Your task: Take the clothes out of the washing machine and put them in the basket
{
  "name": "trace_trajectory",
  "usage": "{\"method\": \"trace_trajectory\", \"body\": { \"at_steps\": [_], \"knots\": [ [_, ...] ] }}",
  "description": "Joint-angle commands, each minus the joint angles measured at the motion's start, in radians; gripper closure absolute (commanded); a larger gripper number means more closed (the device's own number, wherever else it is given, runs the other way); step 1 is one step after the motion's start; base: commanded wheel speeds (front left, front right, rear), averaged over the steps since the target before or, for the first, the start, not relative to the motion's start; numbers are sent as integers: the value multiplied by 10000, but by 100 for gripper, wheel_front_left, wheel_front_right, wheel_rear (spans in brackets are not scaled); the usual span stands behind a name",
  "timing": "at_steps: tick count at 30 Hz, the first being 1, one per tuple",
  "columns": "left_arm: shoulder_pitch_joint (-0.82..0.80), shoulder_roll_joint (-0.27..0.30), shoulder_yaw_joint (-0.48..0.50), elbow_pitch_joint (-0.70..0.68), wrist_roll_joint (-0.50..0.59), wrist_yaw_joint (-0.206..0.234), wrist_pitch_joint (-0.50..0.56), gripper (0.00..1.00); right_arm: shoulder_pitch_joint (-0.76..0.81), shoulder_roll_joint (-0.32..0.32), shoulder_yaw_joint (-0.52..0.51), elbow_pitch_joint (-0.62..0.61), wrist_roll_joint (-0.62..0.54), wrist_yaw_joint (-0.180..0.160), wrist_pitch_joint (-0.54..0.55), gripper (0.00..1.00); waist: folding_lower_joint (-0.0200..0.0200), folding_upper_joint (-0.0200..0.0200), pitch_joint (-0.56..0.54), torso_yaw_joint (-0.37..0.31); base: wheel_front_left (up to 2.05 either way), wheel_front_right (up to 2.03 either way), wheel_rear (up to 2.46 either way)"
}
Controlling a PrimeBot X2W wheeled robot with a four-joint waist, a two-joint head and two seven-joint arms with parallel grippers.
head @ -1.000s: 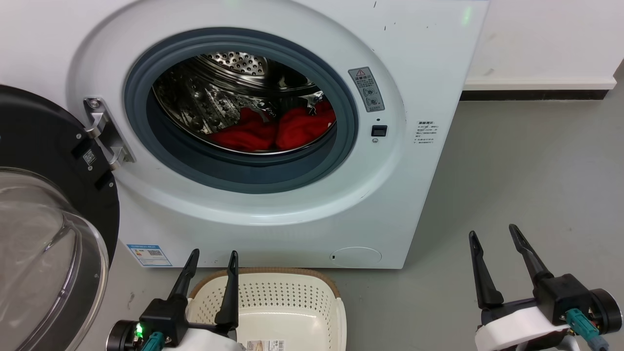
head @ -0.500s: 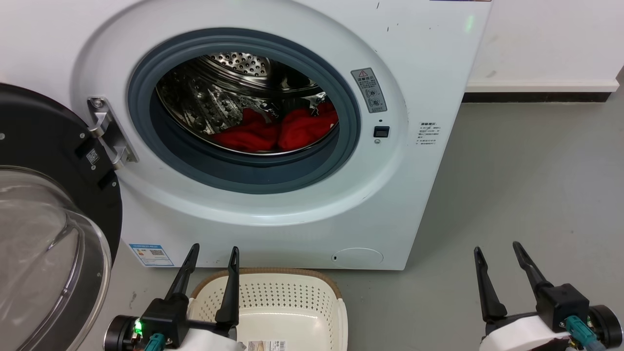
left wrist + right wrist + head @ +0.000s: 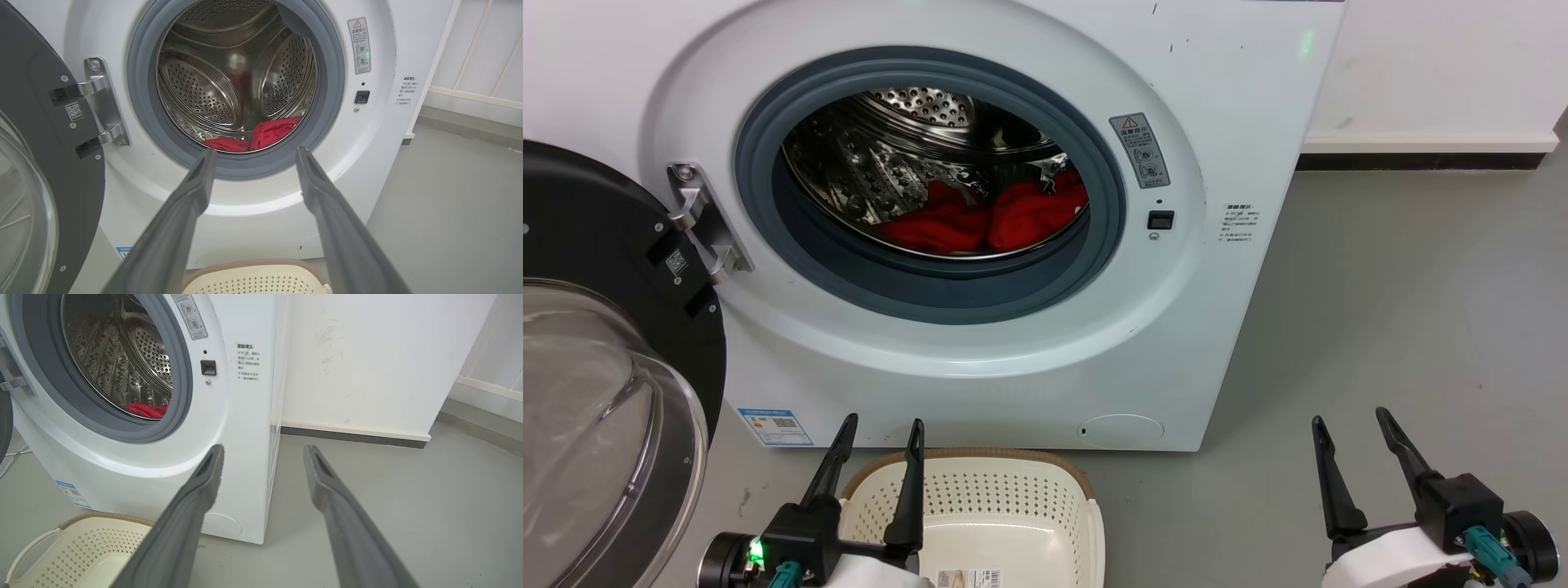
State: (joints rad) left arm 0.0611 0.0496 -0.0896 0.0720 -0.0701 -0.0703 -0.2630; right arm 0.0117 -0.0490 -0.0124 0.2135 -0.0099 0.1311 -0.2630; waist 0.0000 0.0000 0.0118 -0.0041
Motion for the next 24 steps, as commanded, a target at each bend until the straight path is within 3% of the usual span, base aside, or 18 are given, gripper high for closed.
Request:
{"method": "trace_trajectory", "body": {
  "at_steps": [1, 9, 16, 21, 24],
  "knots": [
    [70, 12, 19, 32, 42, -28, -28, 0, -139, -24, -10, -2, -43, -7, -28, 0, 0, 0, 5, -7, 0, 0, 0],
    [-32, 51, -68, 249, 307, -195, -26, 0, -244, -24, -137, -82, -339, -7, -28, 0, 0, 0, 217, -195, 0, 0, 0],
    [-1027, 409, 41, 1262, -36, -459, -23, 0, -775, -19, -311, -376, -310, -7, -28, 0, 0, 0, 1560, -824, 0, 0, 0],
    [-3083, 1548, 52, 2553, -508, -588, -28, 0, -1313, -13, -160, -584, -88, -7, -27, 0, 0, 0, 3092, -1441, 0, 0, 0],
    [-4696, 2338, -494, 3362, -832, -603, 85, 0, -1582, -13, -179, -616, 56, -7, -28, 0, 0, 0, 3799, -1675, 0, 0, 0]
  ]
}}
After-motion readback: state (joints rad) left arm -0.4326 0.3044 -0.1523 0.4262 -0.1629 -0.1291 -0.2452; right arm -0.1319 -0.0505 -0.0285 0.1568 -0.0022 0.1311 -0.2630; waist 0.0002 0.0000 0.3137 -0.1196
